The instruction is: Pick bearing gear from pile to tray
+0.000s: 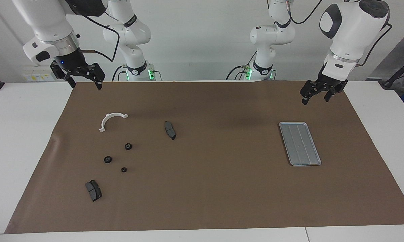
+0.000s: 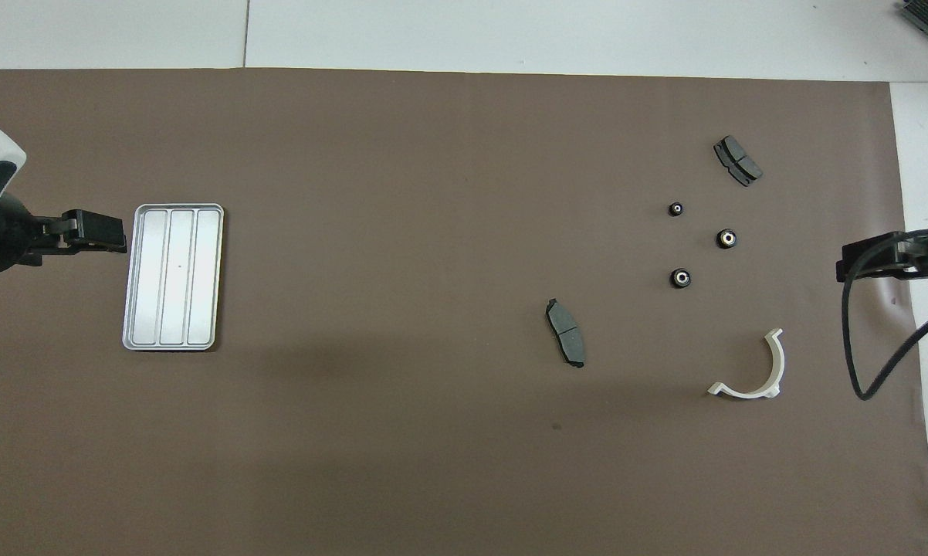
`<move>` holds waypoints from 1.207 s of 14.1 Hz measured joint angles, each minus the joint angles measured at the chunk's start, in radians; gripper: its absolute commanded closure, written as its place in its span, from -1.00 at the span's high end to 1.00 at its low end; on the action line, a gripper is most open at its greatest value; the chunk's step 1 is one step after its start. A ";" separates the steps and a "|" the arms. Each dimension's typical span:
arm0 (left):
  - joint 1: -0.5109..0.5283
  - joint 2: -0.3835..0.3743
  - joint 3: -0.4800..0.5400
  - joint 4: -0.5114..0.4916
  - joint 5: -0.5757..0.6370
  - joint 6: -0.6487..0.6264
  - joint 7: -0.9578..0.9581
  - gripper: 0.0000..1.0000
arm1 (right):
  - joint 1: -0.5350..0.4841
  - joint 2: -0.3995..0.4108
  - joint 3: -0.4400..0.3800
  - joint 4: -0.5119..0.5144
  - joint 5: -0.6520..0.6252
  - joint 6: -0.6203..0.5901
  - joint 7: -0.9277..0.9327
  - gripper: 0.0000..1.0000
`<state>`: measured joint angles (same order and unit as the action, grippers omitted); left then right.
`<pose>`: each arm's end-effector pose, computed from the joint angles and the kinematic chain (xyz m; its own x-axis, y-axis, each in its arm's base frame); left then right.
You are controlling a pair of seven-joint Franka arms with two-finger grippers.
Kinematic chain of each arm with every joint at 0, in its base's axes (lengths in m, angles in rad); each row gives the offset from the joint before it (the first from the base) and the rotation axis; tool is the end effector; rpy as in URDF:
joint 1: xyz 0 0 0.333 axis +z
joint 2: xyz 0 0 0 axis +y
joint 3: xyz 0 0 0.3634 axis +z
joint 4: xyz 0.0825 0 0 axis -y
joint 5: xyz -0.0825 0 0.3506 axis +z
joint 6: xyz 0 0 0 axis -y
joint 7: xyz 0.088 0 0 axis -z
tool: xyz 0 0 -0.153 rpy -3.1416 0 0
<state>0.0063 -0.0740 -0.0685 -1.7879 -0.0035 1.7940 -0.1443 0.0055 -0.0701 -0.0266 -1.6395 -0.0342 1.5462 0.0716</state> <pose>0.5131 -0.0336 0.5876 0.9934 0.0828 0.0792 0.0822 -0.9966 0.0099 0.4915 -0.0162 0.6293 0.9954 -0.0933 -0.0208 -0.0925 -0.9951 0.0339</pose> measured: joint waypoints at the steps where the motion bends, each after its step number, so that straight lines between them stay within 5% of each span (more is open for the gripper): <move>1: 0.000 0.000 0.000 0.000 0.000 0.000 0.000 1.00 | 0.000 0.000 0.000 0.000 0.000 0.000 0.000 1.00; 10: 0.000 0.000 0.000 0.000 0.000 0.000 0.000 1.00 | -0.008 0.000 -0.002 -0.017 0.000 0.015 0.000 1.00; 17: 0.000 0.000 0.000 0.000 0.000 0.000 0.000 1.00 | -0.026 0.018 -0.010 -0.113 0.000 0.230 -0.045 1.00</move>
<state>0.0063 -0.0740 -0.0685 -1.7879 -0.0035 1.7940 -0.1443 -0.0200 -0.0516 -0.0363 -1.7521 -0.0340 1.7765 0.0269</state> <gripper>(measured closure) 0.000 0.000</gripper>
